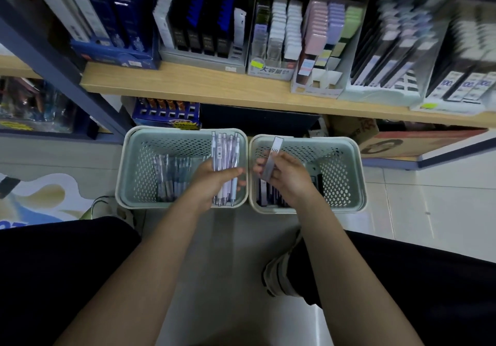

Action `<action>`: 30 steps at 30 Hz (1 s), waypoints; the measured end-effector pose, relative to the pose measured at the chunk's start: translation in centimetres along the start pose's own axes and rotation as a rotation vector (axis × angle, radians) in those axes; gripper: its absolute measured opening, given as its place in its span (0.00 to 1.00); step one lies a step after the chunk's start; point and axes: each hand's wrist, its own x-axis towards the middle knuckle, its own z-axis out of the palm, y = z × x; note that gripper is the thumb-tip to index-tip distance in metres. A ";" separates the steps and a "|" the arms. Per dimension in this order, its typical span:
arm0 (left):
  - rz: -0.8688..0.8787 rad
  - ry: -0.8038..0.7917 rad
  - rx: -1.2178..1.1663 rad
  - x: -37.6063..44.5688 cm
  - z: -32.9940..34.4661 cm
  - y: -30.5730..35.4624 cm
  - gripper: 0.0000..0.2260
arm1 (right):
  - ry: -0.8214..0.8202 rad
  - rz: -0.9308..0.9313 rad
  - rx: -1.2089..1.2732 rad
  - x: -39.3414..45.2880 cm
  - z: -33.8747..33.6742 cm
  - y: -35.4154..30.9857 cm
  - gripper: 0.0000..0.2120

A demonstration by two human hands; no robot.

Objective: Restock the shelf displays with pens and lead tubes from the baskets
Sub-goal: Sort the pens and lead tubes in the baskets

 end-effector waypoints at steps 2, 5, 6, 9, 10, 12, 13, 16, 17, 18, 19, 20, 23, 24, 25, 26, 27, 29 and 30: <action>-0.026 0.024 0.043 0.4 0.5 -0.8 0.09 | -0.007 0.031 -0.012 0.2 -1.0 0.4 0.11; -0.084 0.072 0.135 1.6 1.3 -2.2 0.22 | -0.038 0.104 -0.042 0.7 -2.2 1.1 0.09; -0.087 0.100 0.171 1.8 1.4 -2.6 0.29 | -0.067 0.124 -0.078 1.1 -2.1 1.3 0.10; -0.079 0.138 0.227 2.2 1.3 -3.3 0.35 | -0.123 0.178 -0.174 2.2 -0.9 2.5 0.37; -0.073 0.134 0.204 2.2 1.2 -3.3 0.28 | -0.153 0.185 -0.188 2.5 -0.6 3.0 0.46; -0.087 0.137 0.186 2.2 0.9 -3.4 0.12 | -0.168 0.200 -0.208 3.0 0.1 3.6 0.48; -0.085 0.128 0.179 2.1 0.8 -3.3 0.08 | -0.152 0.203 -0.209 3.2 0.2 3.9 0.46; -0.072 0.085 0.116 2.0 0.7 -3.0 0.08 | -0.121 0.170 -0.204 3.2 0.5 4.1 0.48; -0.073 0.074 0.085 2.1 0.6 -3.0 0.11 | -0.109 0.141 -0.205 3.0 0.5 4.0 0.49; -0.071 0.063 0.066 2.2 0.6 -3.0 0.13 | -0.092 0.113 -0.213 2.8 0.4 3.8 0.47; -0.066 0.048 0.059 2.2 0.7 -2.9 0.13 | -0.076 0.077 -0.219 2.6 0.4 3.7 0.41; -0.059 0.035 0.064 2.2 0.7 -2.7 0.13 | -0.072 0.046 -0.224 2.3 0.4 3.5 0.33; -0.055 -0.042 0.077 1.8 1.2 -2.1 0.09 | -0.136 0.027 -0.221 1.4 0.7 3.2 0.20; -0.058 -0.066 0.085 1.6 1.3 -1.9 0.09 | -0.153 0.016 -0.216 1.1 0.9 2.9 0.18; -0.059 -0.088 0.102 1.5 1.4 -1.7 0.10 | -0.151 0.003 -0.218 0.7 1.1 2.6 0.17; -0.058 -0.112 0.113 1.3 1.4 -1.5 0.13 | -0.135 -0.007 -0.209 0.4 1.2 2.3 0.17; -0.061 -0.128 0.112 1.1 1.5 -1.2 0.16 | -0.125 -0.023 -0.199 0.2 1.4 2.1 0.18; -0.057 -0.127 0.098 0.7 1.5 -0.9 0.17 | -0.128 -0.045 -0.196 -0.2 1.8 1.6 0.17; -0.048 -0.117 0.092 0.6 1.4 -0.9 0.14 | -0.132 -0.045 -0.201 -0.4 1.9 1.3 0.14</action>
